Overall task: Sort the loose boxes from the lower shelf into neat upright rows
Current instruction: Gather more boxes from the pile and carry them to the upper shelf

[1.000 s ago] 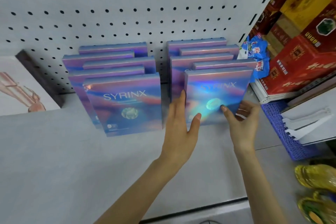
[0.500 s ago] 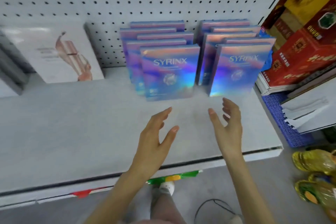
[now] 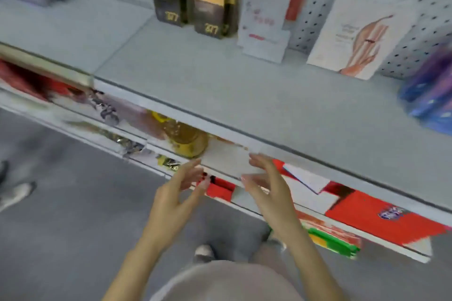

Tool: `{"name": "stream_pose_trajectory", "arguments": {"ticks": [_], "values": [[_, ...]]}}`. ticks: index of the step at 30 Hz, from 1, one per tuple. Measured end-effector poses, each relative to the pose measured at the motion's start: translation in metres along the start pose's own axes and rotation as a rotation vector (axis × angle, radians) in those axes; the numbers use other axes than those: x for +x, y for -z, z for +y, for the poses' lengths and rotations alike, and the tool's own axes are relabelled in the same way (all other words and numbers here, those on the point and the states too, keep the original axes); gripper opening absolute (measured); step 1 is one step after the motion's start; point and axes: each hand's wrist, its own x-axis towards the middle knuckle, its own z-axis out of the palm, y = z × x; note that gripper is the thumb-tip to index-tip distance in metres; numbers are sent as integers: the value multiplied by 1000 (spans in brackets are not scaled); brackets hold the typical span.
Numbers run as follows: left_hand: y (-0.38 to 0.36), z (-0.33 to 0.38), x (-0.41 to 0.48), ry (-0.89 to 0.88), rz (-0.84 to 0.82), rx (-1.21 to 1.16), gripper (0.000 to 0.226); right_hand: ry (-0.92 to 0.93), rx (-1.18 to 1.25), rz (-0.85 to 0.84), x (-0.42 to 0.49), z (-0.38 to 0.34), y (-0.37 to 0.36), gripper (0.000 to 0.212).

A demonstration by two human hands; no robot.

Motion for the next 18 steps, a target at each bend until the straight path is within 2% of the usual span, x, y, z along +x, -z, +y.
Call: {"name": "stream_pose_trajectory", "arguments": {"ticks": [6,13,18], "values": [[112,-54,-40,129,343,-13,44,77,-97,-326,15,-43,-117,42],[170,-101,-41,260,516,-73,35,163,-218,-524,66,-66,-213,39],[237,-134,3,332,626,-94,34,187,-219,-640,132,-92,-299,37]]}}
